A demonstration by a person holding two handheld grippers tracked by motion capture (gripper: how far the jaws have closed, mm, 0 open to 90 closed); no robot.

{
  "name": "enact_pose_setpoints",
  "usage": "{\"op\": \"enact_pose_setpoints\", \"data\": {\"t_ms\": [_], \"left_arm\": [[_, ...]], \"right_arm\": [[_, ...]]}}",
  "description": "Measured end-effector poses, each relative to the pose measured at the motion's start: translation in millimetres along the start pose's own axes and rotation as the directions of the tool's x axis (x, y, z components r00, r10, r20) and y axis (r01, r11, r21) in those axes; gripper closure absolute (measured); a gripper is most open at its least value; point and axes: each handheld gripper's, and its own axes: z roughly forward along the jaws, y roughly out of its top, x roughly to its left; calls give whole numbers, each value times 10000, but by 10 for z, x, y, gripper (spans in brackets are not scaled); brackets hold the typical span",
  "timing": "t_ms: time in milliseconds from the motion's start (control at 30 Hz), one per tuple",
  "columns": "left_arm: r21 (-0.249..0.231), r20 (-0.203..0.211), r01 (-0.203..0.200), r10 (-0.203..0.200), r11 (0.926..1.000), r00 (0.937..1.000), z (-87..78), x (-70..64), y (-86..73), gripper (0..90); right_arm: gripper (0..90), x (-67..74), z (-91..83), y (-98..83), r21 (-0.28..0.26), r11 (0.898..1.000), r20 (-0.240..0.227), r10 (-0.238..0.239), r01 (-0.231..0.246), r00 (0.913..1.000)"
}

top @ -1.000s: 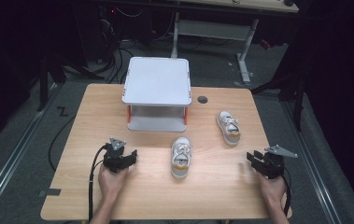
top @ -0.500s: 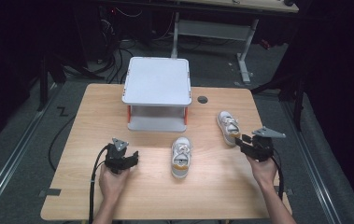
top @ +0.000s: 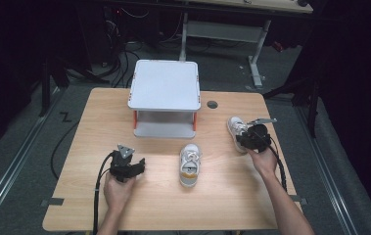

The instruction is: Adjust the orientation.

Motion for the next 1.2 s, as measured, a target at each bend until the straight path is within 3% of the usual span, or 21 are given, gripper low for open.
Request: {"op": "enact_pose_setpoints", "data": {"t_ms": [133,200,300,500,633,833,1000,1200], "left_arm": [[20,5,10,-10,10000,10000,0,3,2,336],[-18,28,47,-47,10000,10000,1,8,2,336],[-16,17,40,-40,10000,10000,2,8,2,336],[-53,53,62,-61,10000,10000,3,14,1,336],[-23,46,65,-64,10000,10000,1,12,2,336],[-41,44,57,-57,10000,10000,2,14,2,336],[-57,71,96,-96,9999,9999,3,16,1,336],[-54,71,106,-105,9999,9999,2,17,1,336]], "right_arm": [[701,34,116,63,677,9974,18,-229,227,9997],[758,42,174,75,839,9959,61,-331,325,9994],[803,-22,192,55,644,9979,-248,68,-52,9997],[840,38,154,39,447,9988,-144,-198,205,9997],[847,96,53,37,172,9987,-161,-470,472,9988],[846,194,-238,-11,-168,9969,-423,-772,765,9961],[844,386,-474,-164,-219,9943,-789,-1056,1042,9913],[841,661,-582,-328,-84,9916,-1335,-1288,1288,9827]]}}
